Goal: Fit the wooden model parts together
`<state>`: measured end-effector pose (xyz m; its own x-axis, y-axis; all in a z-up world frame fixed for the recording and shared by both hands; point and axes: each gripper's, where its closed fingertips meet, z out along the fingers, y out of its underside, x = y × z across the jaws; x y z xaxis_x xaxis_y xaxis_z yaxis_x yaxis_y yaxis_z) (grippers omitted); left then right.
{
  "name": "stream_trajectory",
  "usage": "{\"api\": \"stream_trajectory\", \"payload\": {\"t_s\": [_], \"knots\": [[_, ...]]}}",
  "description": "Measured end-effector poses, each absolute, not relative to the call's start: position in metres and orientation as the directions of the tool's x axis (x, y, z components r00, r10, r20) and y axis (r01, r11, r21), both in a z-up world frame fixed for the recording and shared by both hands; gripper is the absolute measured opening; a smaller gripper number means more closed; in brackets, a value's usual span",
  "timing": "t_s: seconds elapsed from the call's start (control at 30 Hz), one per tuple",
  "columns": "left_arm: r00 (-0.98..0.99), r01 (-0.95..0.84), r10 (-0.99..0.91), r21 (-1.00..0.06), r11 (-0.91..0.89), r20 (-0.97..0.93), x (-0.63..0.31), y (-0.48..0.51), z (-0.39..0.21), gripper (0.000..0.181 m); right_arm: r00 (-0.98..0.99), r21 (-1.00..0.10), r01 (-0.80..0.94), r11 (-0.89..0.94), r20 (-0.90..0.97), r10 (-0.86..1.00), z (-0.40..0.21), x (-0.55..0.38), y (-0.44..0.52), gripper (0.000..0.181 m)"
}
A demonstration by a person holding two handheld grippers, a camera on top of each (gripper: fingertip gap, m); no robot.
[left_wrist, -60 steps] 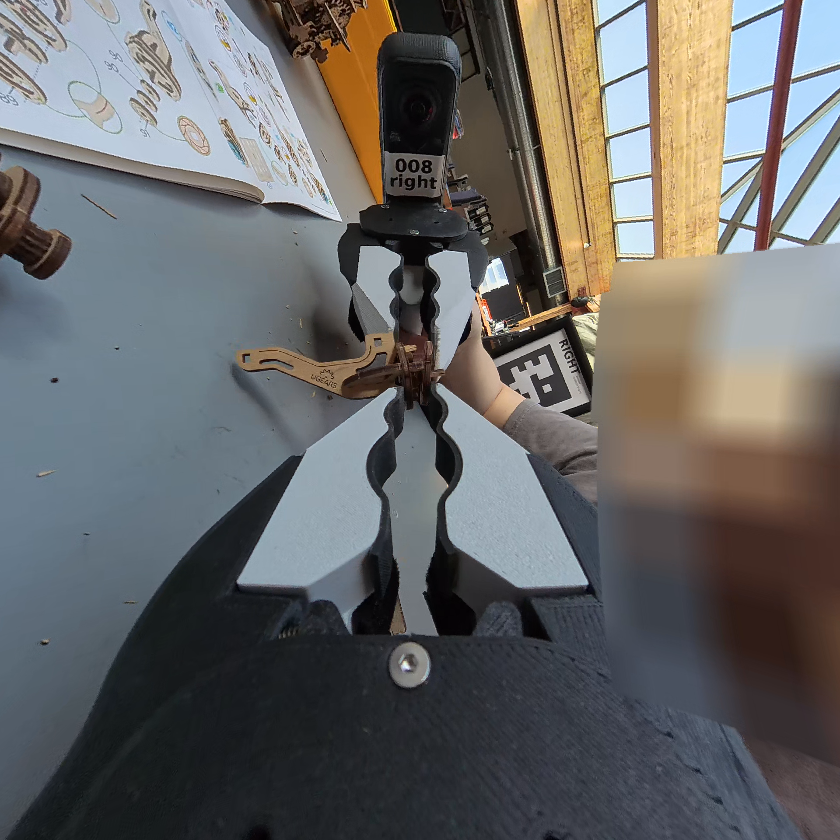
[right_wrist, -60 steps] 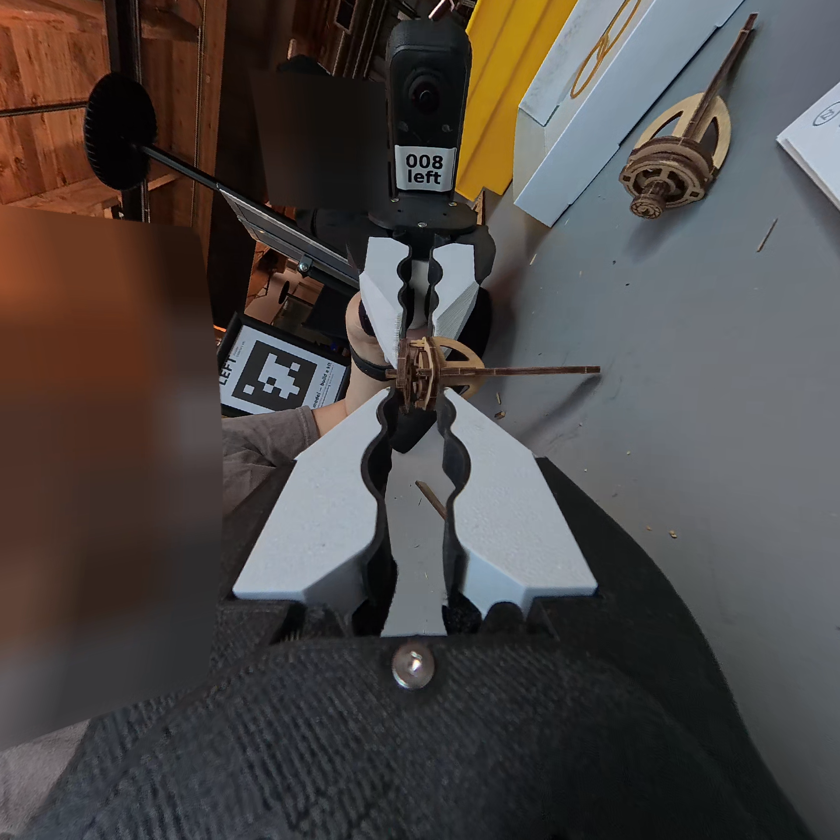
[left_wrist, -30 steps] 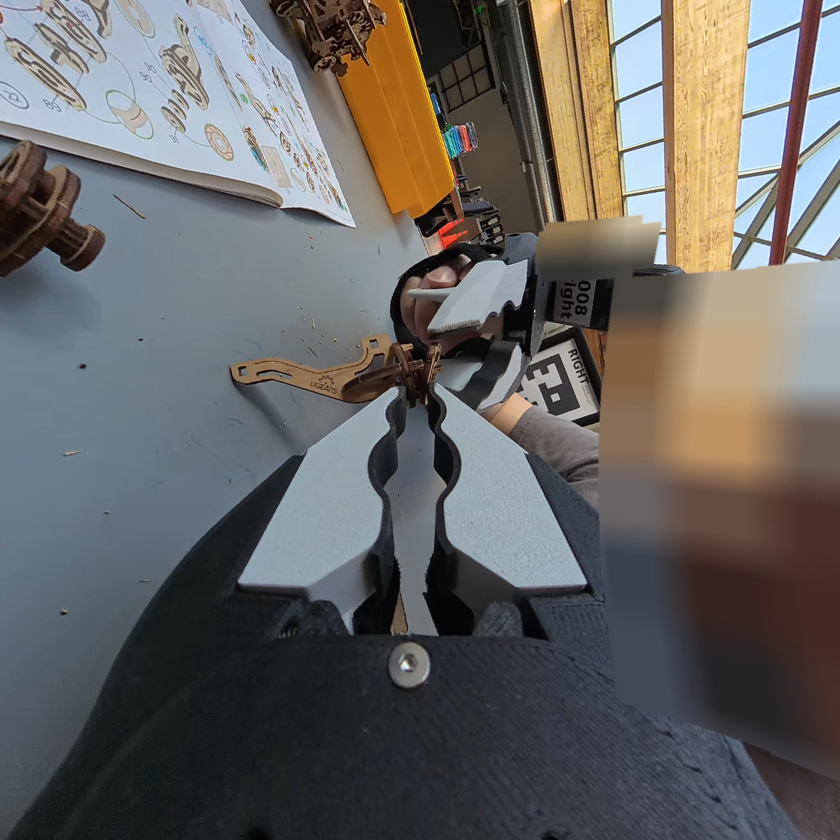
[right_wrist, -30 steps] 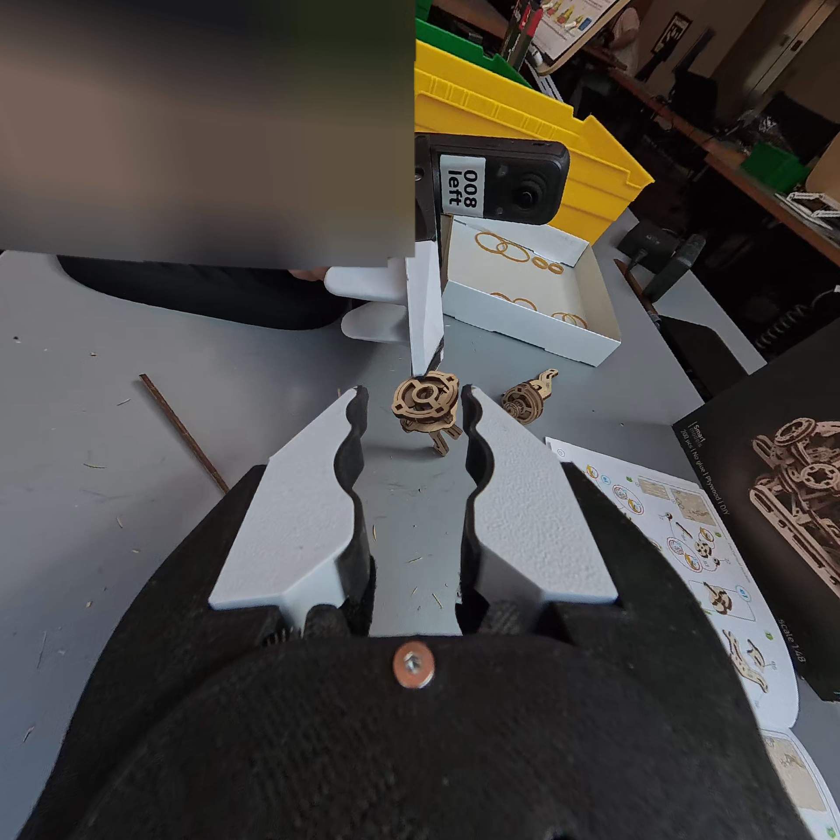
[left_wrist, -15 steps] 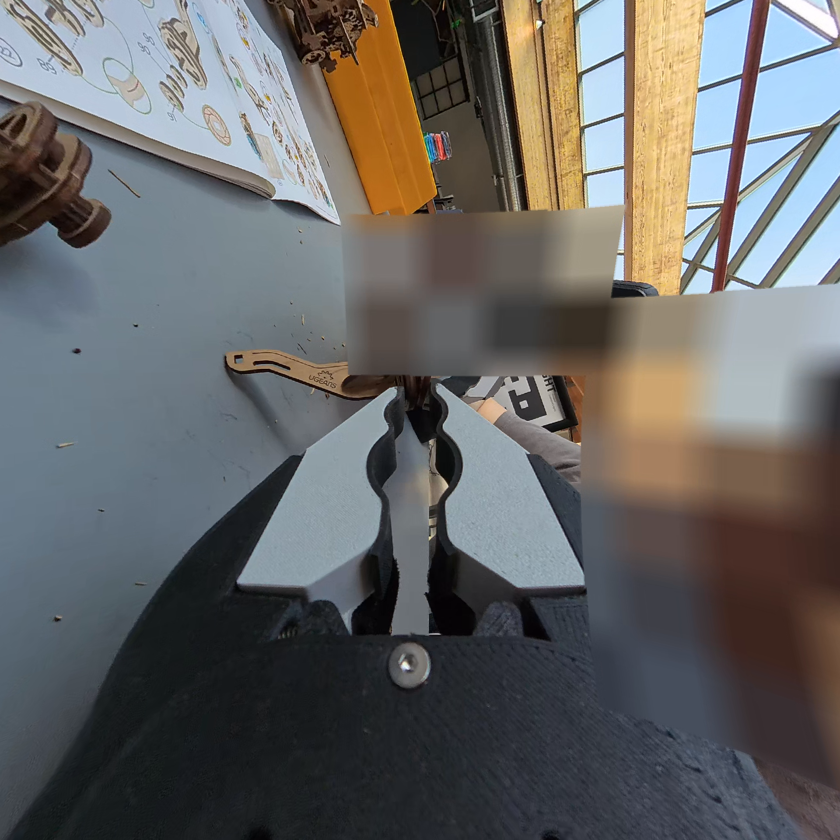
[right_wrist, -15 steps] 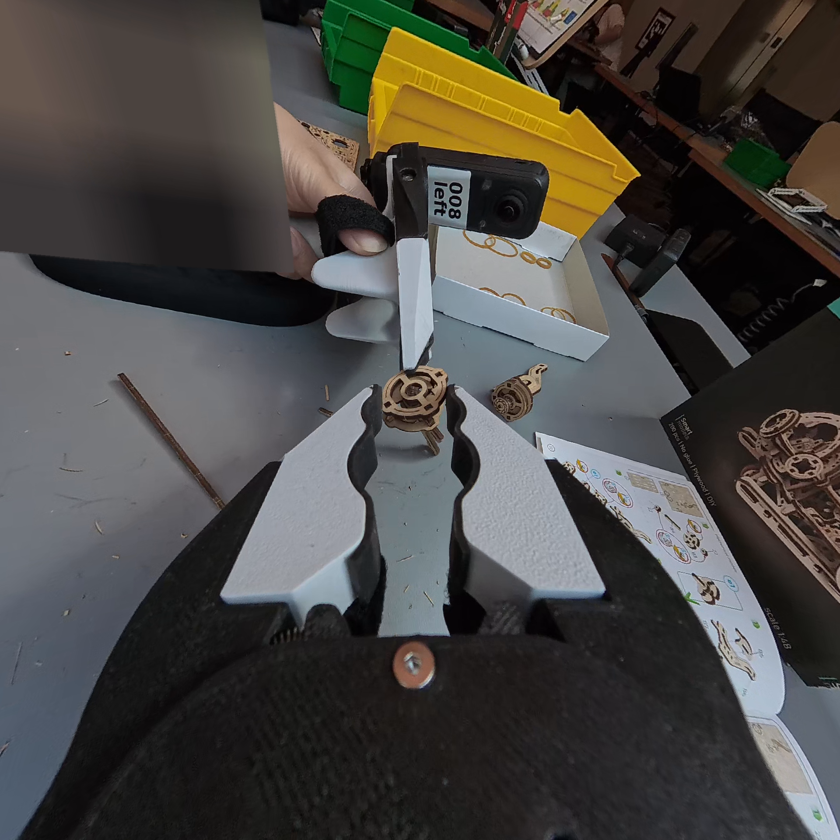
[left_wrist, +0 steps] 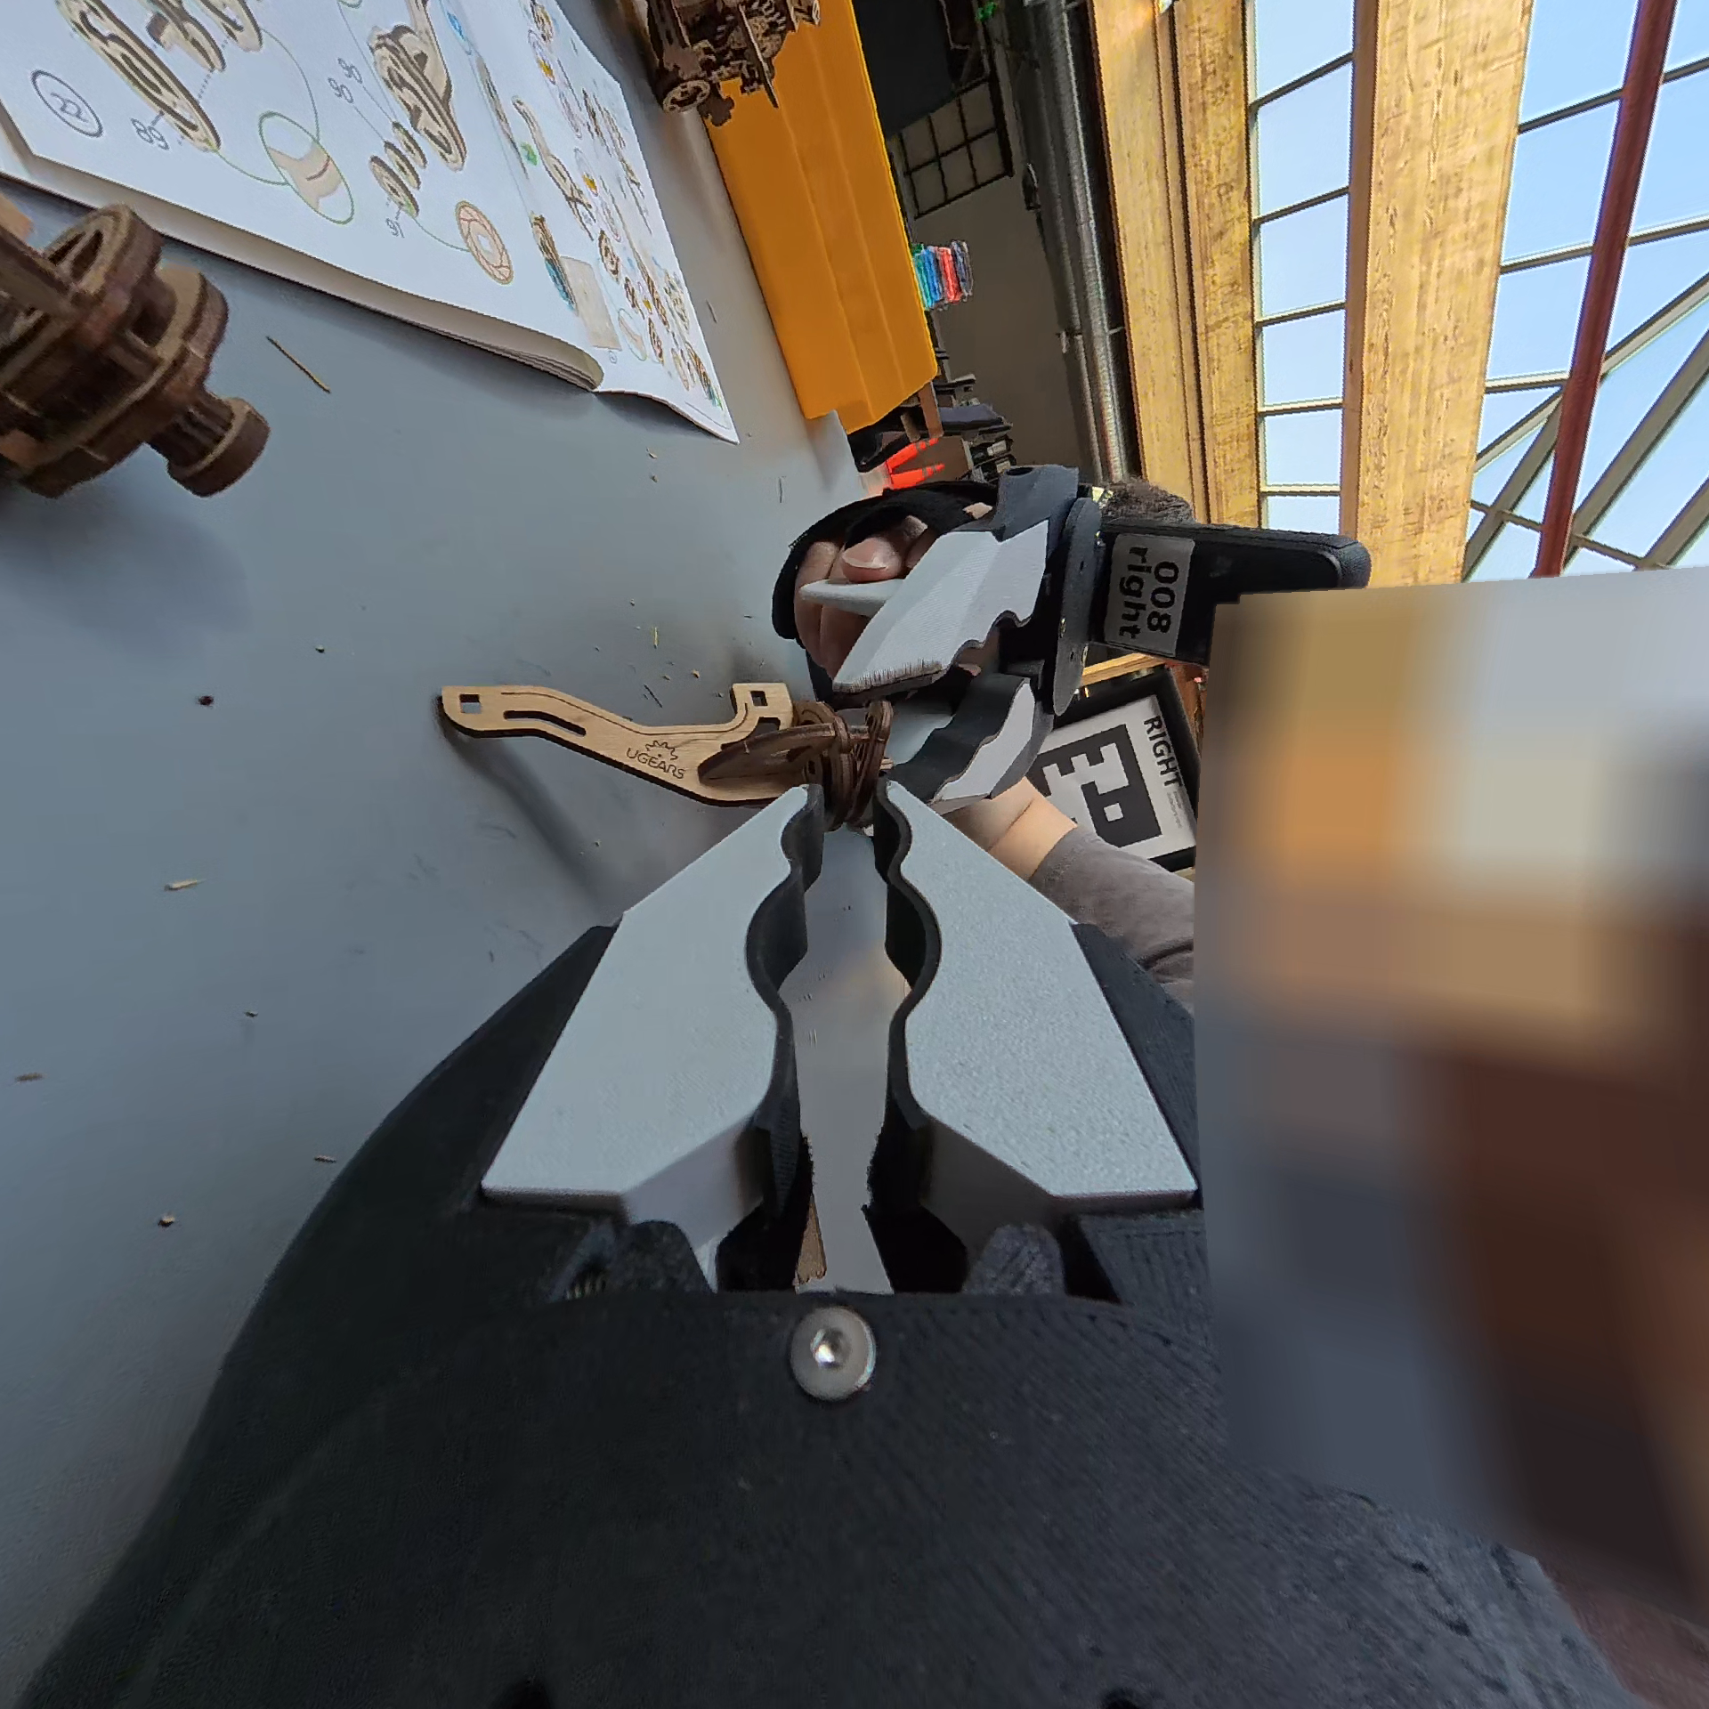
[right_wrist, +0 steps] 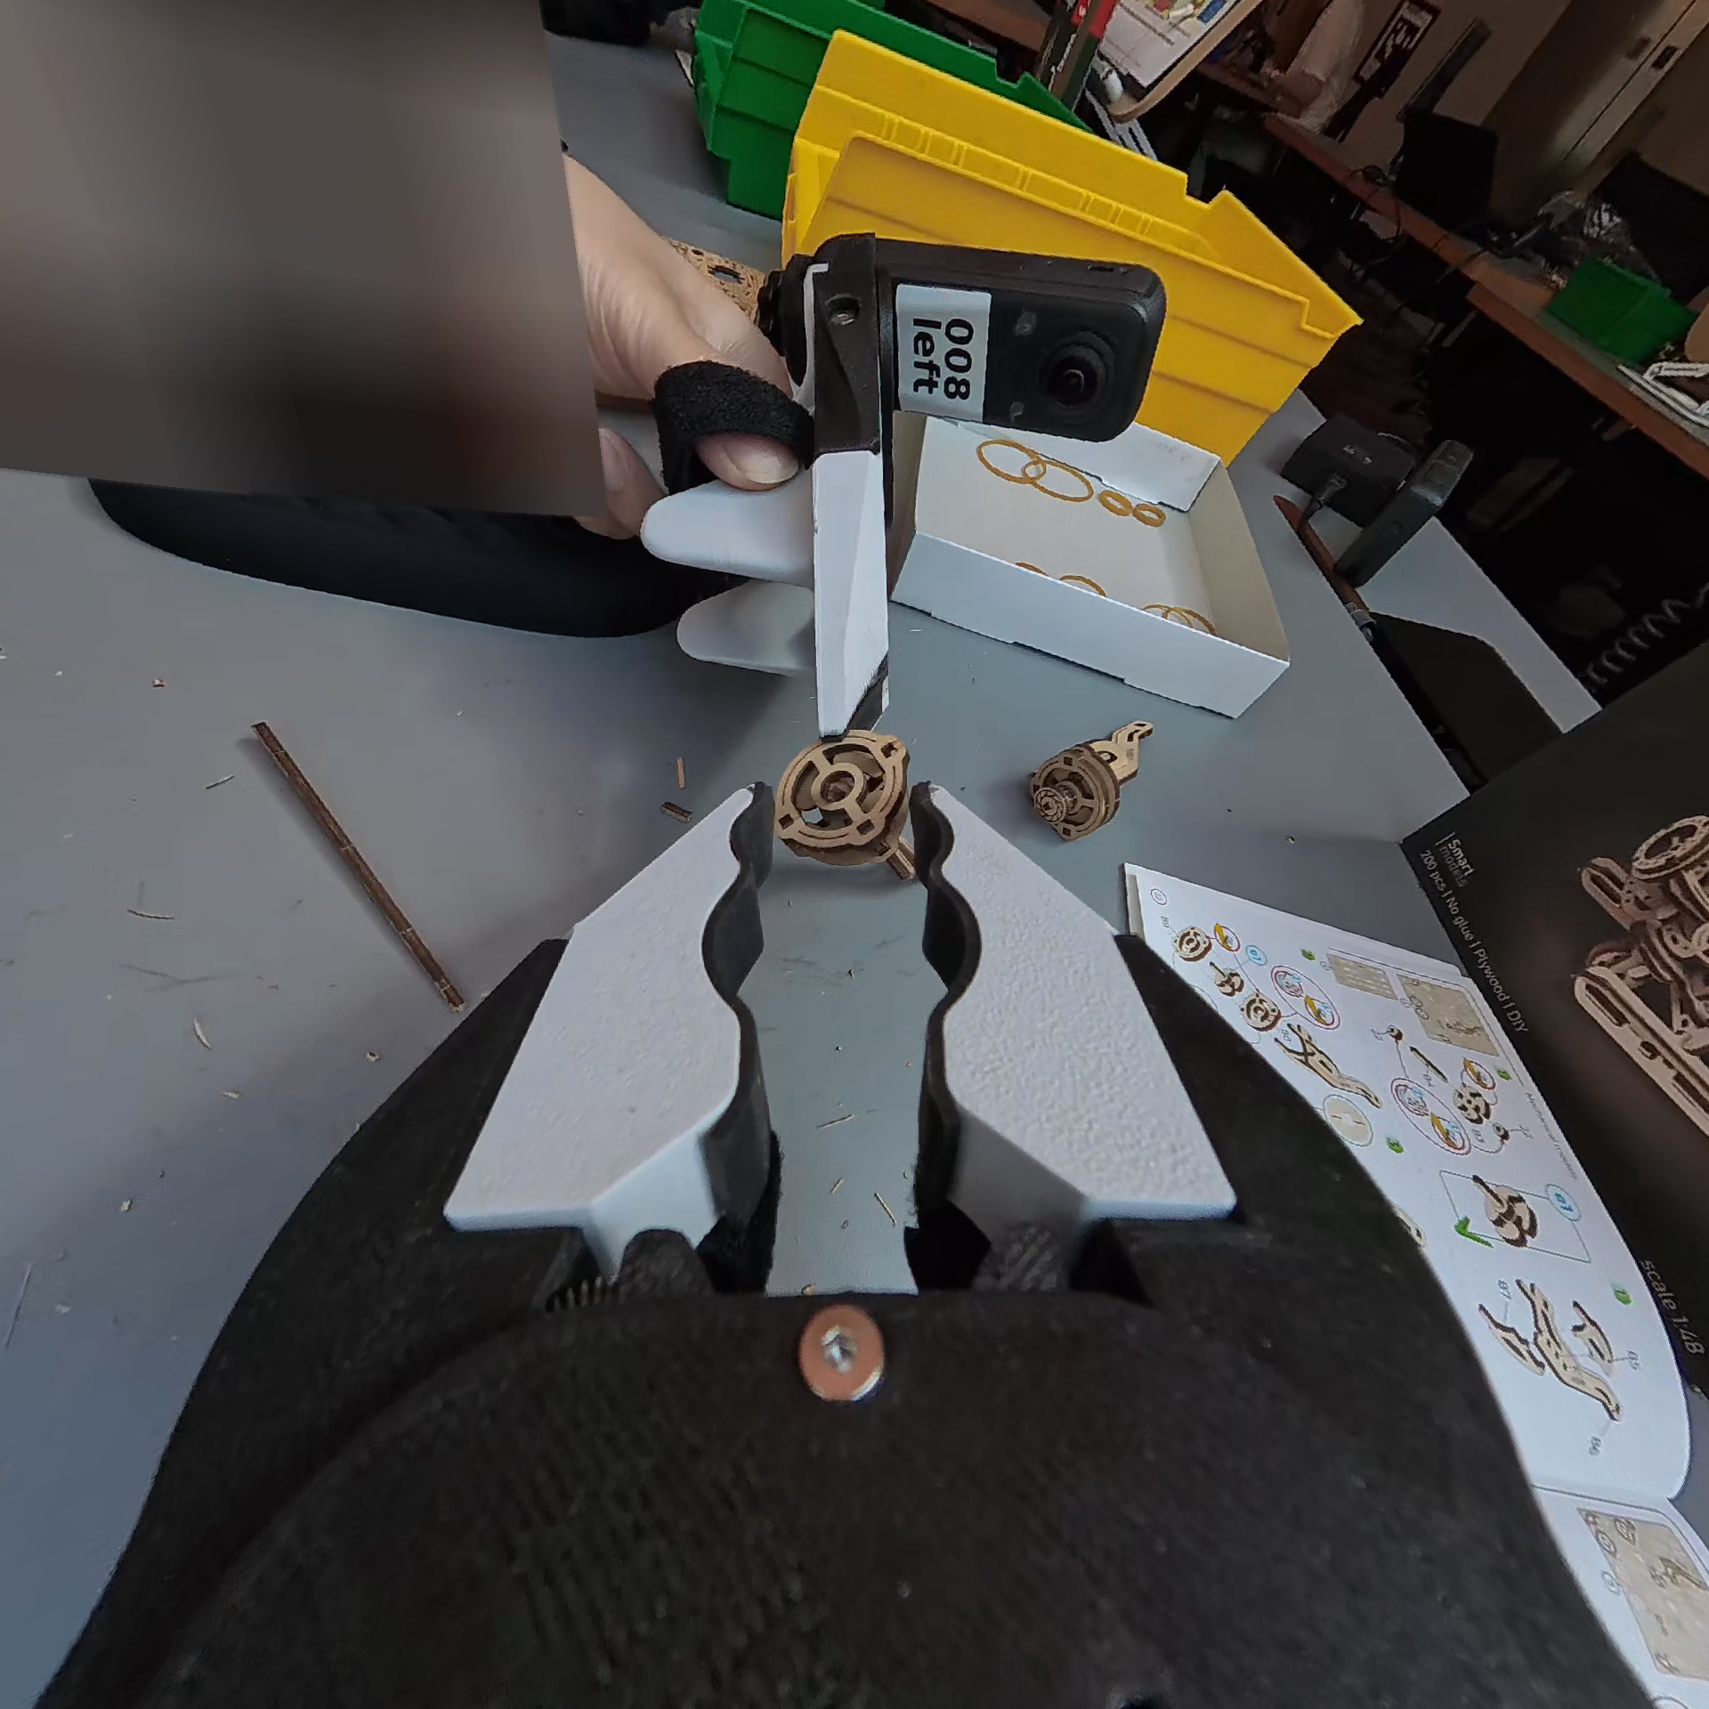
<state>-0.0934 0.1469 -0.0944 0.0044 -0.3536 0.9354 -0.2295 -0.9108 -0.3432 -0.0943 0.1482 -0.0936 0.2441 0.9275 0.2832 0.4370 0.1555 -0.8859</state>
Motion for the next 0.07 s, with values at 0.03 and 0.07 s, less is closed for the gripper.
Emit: {"api": "stream_trajectory", "payload": {"t_s": [0.03, 0.07], "knots": [[0.005, -0.228, -0.355, -0.345, -0.911, 0.935, -0.0935, 0.1472, -0.0942, 0.008, 0.247, -0.888, 0.432, 0.156, 0.283, 0.927, -0.0931, -0.0942, 0.1487, 0.033], [0.003, -0.223, -0.353, -0.344, -0.912, 0.936, -0.0939, 0.1478, -0.0938, 0.007, 0.248, -0.89, 0.429, 0.153, 0.279, 0.928, -0.0929, -0.0937, 0.1492, 0.036]]}}
